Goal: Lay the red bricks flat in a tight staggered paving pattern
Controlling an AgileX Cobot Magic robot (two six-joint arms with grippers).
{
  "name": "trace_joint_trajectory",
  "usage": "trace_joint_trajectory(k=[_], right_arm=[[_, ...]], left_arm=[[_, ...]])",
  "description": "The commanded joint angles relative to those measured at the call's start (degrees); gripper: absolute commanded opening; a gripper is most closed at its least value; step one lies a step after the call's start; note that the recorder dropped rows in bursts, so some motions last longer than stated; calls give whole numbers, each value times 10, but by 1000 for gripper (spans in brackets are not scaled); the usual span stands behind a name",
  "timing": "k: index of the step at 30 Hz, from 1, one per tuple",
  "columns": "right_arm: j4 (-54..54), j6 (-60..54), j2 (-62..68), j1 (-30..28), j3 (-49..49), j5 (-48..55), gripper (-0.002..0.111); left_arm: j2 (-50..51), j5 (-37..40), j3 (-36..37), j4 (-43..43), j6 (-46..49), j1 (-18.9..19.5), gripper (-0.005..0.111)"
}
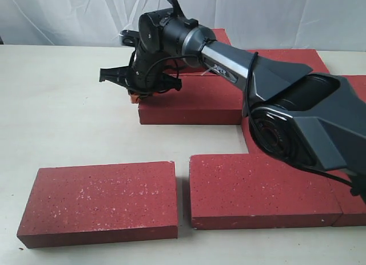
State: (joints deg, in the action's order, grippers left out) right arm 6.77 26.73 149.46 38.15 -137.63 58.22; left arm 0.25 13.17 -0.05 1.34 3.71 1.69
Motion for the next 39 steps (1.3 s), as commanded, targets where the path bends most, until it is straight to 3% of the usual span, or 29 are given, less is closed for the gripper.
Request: trace_joint_trajectory(k=[1, 12, 30, 33, 39], right_arm=[[-54, 19, -1, -5, -3, 45, -1], [-114, 39, -20, -27, -3, 108, -1], [-172, 50, -20, -78, -3, 117, -1], [-136, 29, -20, -78, -3, 117, -1], [34, -64, -20, -78, -3, 80, -1]], left_arm=[[-3, -8, 1, 0, -3, -1, 0], [-3, -8, 1, 0, -3, -1, 0], [-3, -8, 1, 0, -3, -1, 0], [-3, -8, 1, 0, -3, -1, 0], [-3, -8, 1, 0, -3, -1, 0]])
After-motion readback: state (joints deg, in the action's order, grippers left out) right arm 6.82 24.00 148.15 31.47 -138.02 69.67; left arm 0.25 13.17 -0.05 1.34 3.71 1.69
